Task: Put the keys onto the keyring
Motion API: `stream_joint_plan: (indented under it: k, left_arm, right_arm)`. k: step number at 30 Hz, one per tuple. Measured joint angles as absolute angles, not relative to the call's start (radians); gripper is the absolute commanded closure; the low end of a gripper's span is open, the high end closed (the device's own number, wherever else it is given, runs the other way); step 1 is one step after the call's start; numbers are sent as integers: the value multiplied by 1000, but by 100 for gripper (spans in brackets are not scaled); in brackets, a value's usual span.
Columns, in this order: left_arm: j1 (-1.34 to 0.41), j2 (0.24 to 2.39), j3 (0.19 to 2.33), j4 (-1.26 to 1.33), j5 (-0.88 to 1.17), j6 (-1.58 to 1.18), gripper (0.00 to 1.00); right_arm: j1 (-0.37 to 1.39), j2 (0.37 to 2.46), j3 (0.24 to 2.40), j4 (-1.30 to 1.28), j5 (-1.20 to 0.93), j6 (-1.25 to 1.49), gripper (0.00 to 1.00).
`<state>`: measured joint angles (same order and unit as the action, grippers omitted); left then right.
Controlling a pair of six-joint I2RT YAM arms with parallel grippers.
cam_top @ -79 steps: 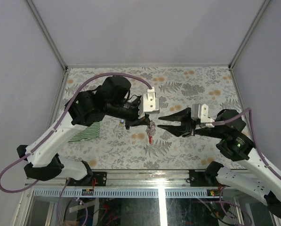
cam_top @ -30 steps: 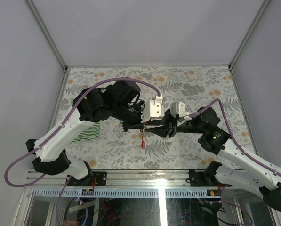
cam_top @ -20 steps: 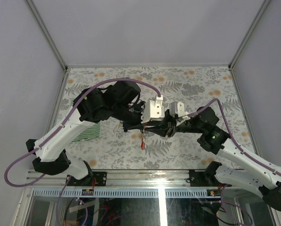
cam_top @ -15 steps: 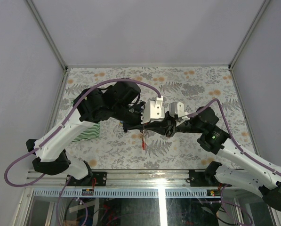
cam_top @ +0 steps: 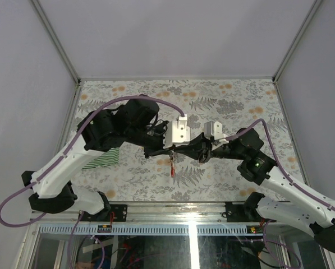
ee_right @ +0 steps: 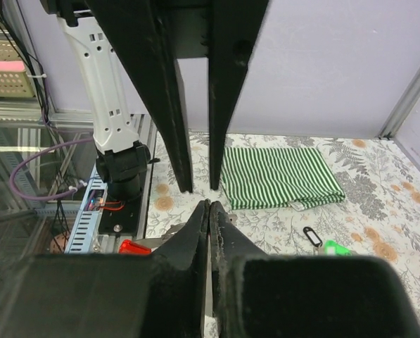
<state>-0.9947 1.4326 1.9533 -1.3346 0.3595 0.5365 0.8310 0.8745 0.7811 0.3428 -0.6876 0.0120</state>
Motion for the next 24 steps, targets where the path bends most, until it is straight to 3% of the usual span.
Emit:
stream_joint_plan:
  k: [6, 14, 24]
  left_arm:
    - [-996, 1234, 1758, -1133, 389, 530, 70]
    - [-999, 886, 1330, -620, 463, 461, 66]
    - [-999, 853, 1200, -289, 528, 405, 69]
  right_arm:
    - [831, 853, 785, 342, -674, 36, 100]
    - [831, 798, 836, 386, -706, 99, 100]
    - [831, 789, 887, 464, -761, 175, 100]
